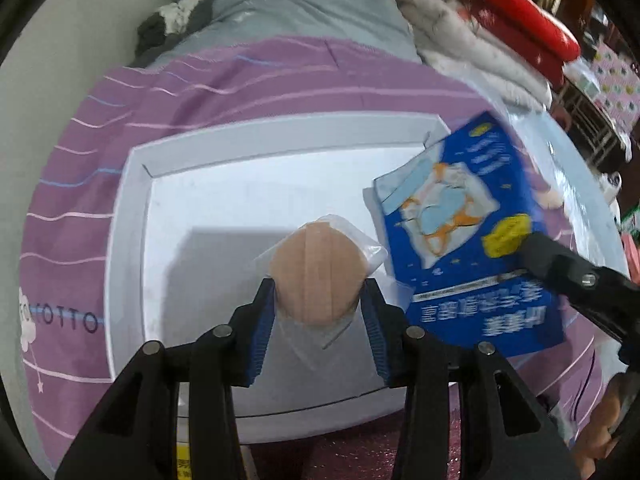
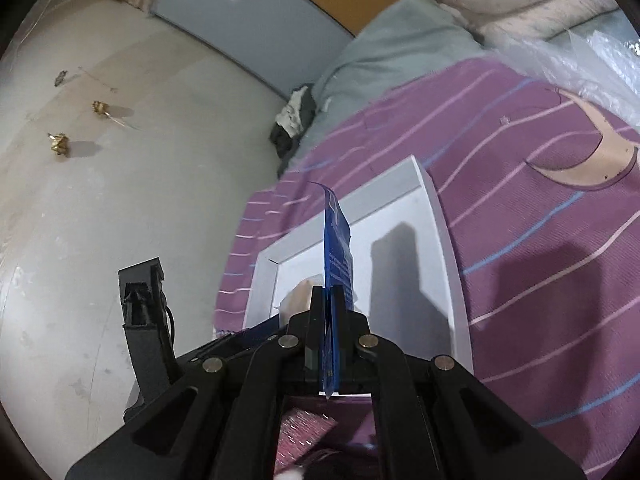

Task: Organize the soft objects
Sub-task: 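Lift and carry the puff bag and blue packet over the white tray with both grippers, then lower both items into the tray and open both grippers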

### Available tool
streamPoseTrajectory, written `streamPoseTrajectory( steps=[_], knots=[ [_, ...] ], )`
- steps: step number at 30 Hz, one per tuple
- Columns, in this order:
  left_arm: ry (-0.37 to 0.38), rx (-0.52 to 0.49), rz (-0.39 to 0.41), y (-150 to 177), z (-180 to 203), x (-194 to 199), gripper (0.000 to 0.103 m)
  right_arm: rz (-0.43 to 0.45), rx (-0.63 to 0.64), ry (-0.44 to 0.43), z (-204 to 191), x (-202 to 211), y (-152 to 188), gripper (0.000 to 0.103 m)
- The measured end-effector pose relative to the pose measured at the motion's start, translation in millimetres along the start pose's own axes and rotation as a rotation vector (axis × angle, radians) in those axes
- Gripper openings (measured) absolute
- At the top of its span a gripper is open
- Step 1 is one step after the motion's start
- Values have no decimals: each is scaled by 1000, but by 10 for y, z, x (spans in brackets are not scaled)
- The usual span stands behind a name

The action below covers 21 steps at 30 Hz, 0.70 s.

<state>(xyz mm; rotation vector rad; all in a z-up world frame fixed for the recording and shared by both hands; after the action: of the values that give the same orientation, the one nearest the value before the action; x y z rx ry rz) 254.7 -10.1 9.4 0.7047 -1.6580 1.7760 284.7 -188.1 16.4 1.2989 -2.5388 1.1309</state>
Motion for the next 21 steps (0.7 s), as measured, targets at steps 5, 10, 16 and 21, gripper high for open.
streamPoseTrajectory(
  steps=[5, 10, 16, 21],
  knots=[
    [-12, -55, -64, 122, 53, -101, 45, -44, 50, 152, 87, -173, 115, 1],
    [-1, -36, -80, 134, 56, -90, 45, -14, 146, 329, 139, -198, 131, 2],
    [0, -102, -73, 155, 149, -100, 45, -25, 256, 413, 114, -305, 174, 6],
    [63, -85, -87, 167, 136, -61, 52, -47, 352, 469, 28, -337, 199, 8]
  ],
)
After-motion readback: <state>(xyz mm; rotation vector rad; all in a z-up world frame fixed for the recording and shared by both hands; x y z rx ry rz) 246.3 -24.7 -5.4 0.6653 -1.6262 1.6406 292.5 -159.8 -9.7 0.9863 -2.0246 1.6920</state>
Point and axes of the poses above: each gripper's, at about its wrist camera, not at the fingertips, and x roughly against the way its jaws point, z to its right, y to its underside, the point moved 3 cm from there along -x, roughly the way its jaws point, and after that the axes turned 14 degrees about z, right-handed, at the moved point
